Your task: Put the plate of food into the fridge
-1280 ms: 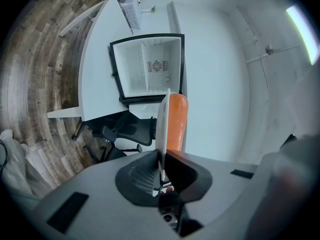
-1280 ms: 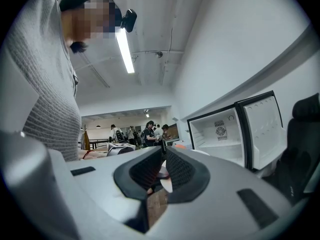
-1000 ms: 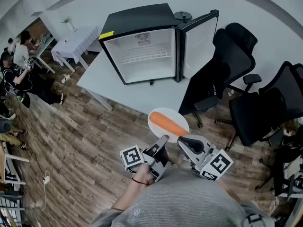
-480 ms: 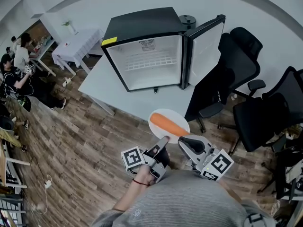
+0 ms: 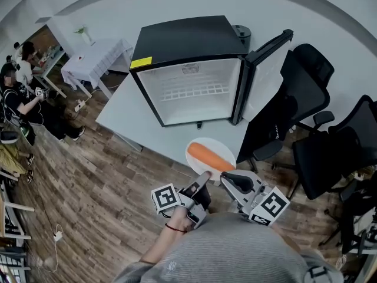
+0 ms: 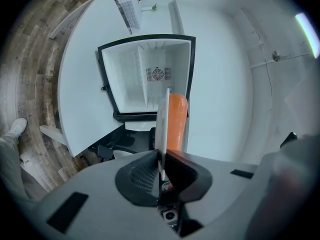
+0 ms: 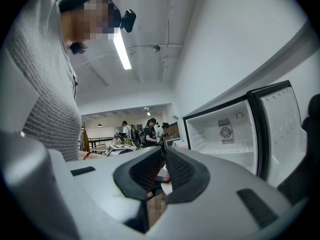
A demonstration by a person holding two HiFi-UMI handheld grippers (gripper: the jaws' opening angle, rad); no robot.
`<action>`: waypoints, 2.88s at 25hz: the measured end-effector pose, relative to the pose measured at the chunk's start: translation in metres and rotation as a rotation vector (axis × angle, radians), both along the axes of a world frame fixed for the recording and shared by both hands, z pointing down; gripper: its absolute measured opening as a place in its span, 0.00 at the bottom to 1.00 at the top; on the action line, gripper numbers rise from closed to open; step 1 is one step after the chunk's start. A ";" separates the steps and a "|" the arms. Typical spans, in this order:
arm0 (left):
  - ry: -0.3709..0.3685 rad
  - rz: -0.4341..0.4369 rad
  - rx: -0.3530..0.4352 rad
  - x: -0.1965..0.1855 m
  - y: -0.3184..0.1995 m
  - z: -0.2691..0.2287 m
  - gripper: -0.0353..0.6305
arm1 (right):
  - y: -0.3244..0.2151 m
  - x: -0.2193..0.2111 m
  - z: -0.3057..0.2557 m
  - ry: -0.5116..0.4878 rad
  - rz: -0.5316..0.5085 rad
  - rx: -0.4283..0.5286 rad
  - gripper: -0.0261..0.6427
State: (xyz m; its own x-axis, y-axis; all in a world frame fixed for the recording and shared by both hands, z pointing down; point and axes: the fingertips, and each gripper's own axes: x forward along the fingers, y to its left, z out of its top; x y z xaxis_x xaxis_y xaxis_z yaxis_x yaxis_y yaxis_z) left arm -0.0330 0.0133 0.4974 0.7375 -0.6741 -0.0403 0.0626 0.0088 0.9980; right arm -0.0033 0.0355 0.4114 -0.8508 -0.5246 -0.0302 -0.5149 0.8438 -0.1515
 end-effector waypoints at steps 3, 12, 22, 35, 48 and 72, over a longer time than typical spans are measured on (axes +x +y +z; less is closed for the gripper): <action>0.001 0.009 0.006 -0.008 -0.020 0.000 0.11 | -0.014 -0.013 -0.001 -0.006 -0.028 -0.003 0.06; 0.002 0.040 0.005 -0.030 -0.072 0.001 0.11 | -0.069 -0.034 0.002 -0.001 0.026 -0.002 0.06; -0.011 0.076 0.000 -0.057 -0.116 0.012 0.11 | -0.110 -0.061 0.012 -0.005 0.092 0.007 0.06; -0.021 0.038 -0.016 -0.060 -0.160 0.015 0.11 | -0.134 -0.059 0.011 0.000 0.068 -0.018 0.06; -0.027 -0.048 -0.016 -0.040 -0.197 0.014 0.12 | -0.164 -0.029 0.005 0.010 0.010 -0.018 0.06; -0.057 -0.177 -0.109 -0.035 -0.285 0.064 0.12 | -0.200 -0.010 0.011 0.017 -0.074 -0.048 0.06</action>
State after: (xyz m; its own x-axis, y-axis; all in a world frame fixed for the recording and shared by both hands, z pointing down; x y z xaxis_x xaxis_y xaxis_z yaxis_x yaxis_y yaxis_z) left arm -0.0682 -0.2718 0.5610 0.6064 -0.7913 0.0786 0.0158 0.1109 0.9937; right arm -0.0130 -0.1642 0.4220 -0.8876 -0.4606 0.0081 -0.4540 0.8717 -0.1845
